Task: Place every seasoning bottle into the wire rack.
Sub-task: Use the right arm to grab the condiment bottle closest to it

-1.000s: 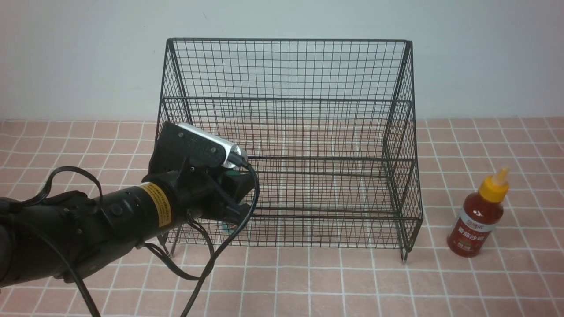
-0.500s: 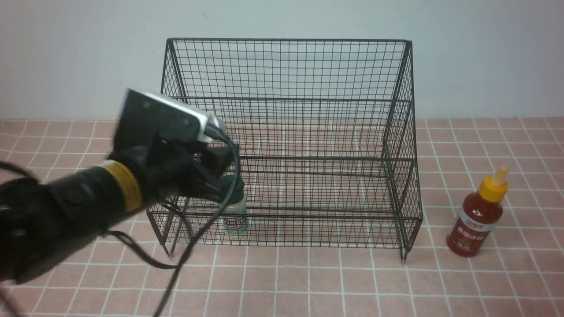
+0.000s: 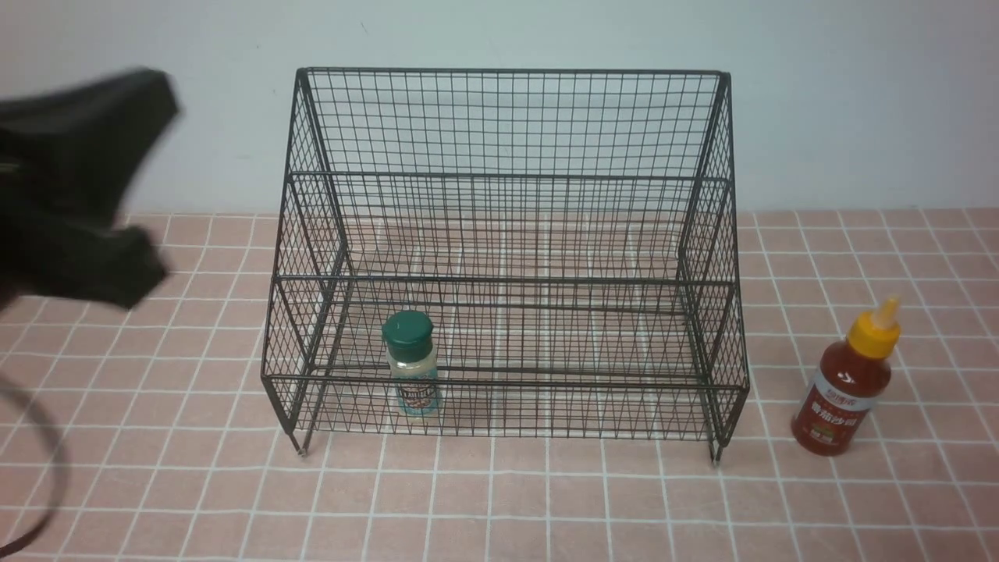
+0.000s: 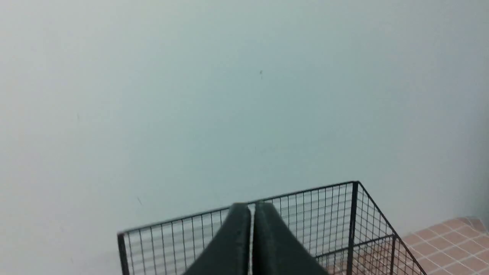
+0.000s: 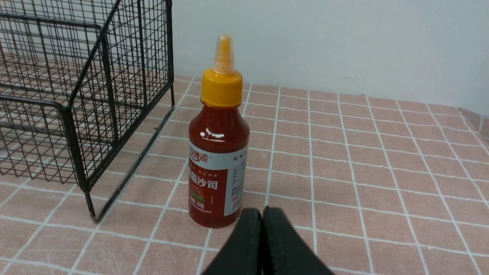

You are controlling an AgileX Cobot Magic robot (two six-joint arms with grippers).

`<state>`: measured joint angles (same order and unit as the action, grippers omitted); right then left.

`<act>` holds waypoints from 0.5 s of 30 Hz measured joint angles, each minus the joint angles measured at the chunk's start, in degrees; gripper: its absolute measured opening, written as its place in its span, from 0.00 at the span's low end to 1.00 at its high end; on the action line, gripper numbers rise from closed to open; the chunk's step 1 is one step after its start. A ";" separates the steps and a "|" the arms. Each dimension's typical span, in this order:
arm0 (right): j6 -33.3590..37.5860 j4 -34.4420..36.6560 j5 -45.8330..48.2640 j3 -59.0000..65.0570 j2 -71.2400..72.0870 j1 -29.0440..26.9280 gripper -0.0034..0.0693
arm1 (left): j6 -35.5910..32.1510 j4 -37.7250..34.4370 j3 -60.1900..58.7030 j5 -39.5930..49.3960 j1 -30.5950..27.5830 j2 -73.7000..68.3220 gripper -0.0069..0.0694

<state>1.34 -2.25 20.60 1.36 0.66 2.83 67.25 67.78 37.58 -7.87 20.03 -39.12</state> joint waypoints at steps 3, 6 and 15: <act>0.00 0.00 0.00 0.00 0.00 0.00 0.03 | 1.18 8.02 0.00 -0.39 0.00 4.22 0.08; 0.00 0.00 0.00 0.00 0.00 0.00 0.03 | 2.94 13.32 0.00 -2.36 0.00 7.36 0.08; 0.00 0.00 0.00 0.00 0.00 0.00 0.03 | 16.82 16.51 0.00 -4.29 0.00 17.70 0.08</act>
<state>1.34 -2.25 20.60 1.36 0.66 2.83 84.06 84.29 37.58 -12.16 20.03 -21.42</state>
